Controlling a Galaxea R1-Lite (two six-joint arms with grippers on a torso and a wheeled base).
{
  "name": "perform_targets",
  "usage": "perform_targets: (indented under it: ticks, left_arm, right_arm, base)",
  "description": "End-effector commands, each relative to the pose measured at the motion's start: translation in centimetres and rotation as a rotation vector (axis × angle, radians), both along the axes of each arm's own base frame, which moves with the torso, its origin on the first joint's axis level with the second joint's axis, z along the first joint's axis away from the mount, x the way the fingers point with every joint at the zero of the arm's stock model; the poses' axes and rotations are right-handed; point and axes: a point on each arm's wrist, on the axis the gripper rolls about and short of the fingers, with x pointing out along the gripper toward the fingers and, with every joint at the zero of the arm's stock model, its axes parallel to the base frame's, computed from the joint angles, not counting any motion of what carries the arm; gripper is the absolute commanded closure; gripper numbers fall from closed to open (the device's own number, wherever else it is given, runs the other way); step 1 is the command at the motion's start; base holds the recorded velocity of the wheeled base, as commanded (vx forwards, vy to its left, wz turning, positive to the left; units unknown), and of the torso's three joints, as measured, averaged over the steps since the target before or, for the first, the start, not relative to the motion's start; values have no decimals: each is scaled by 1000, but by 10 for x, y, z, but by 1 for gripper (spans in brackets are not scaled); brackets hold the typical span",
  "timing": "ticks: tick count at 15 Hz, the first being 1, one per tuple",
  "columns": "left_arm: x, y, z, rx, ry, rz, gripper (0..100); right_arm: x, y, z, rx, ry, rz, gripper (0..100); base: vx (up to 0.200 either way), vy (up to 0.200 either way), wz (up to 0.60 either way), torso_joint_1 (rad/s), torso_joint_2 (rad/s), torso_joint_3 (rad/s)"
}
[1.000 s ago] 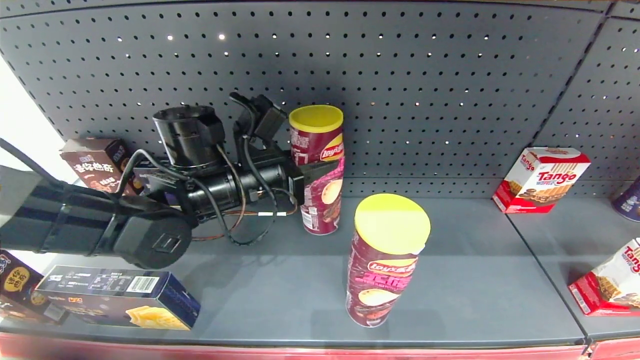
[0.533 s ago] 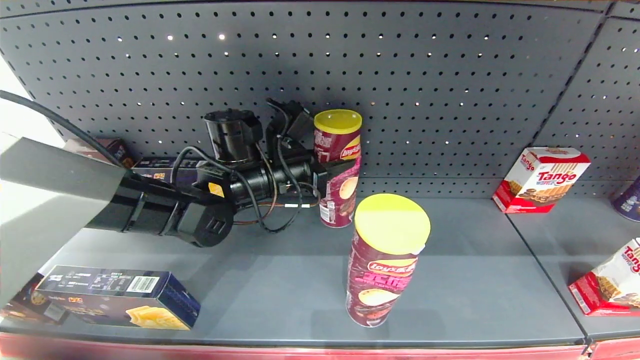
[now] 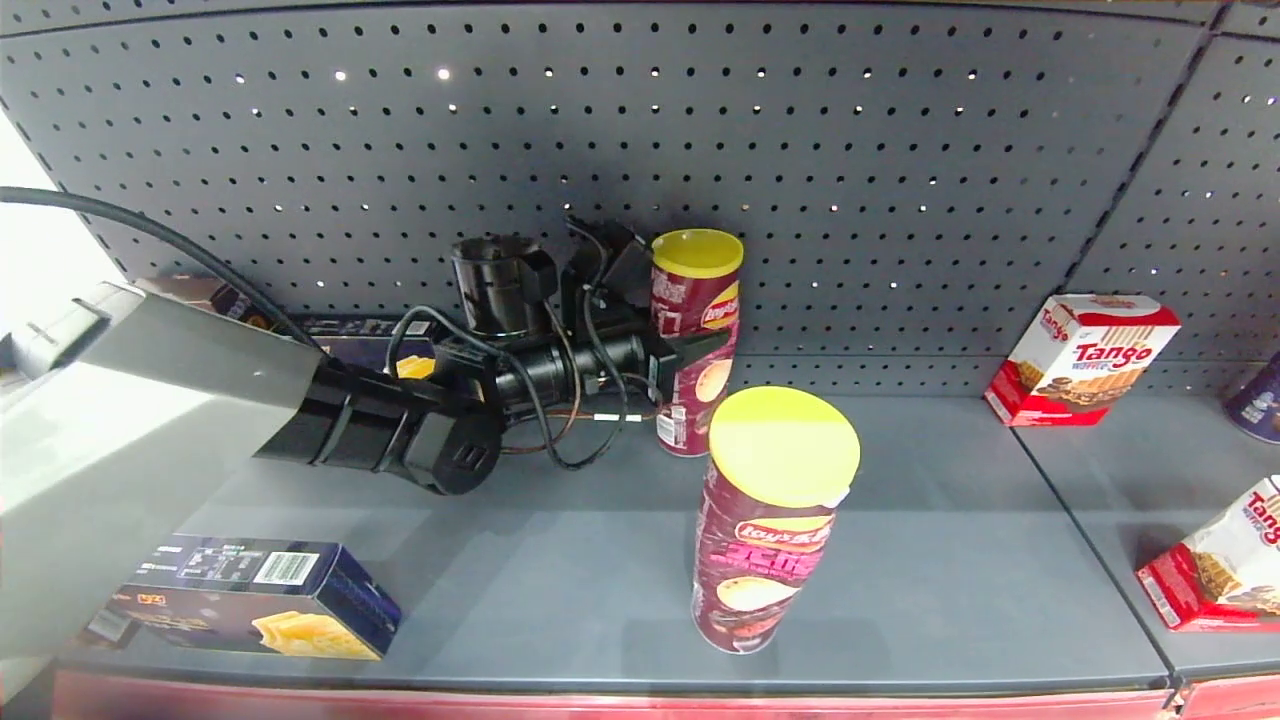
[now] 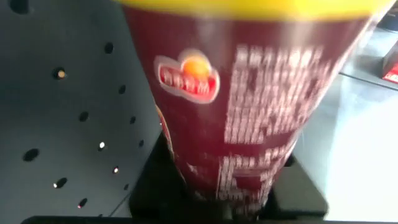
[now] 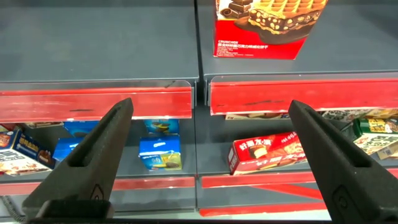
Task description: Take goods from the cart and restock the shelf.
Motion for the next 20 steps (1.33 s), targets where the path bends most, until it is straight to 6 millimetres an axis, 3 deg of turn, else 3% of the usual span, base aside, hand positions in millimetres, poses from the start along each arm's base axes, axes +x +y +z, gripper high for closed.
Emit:
perform_targets:
  ticks: [1, 5, 11, 20]
  left_arm:
    - [0, 1, -2, 3, 6, 2, 0]
    - [-18, 16, 13, 3, 9, 5, 0]
    - [-47, 31, 0, 104, 49, 109, 0]
    - [-46, 35, 3, 136, 75, 272, 0]
  right_arm:
    - [0, 0, 0, 0, 3, 0, 0]
    - [0, 0, 0, 0, 3, 0, 0]
    - [0, 0, 0, 0, 3, 0, 0]
    - [0, 0, 0, 0, 3, 0, 0]
  base:
    - [0, 0, 0, 0, 0, 0]
    - [0, 0, 0, 0, 0, 0]
    - [0, 0, 0, 0, 0, 0]
    - [0, 0, 0, 0, 0, 0]
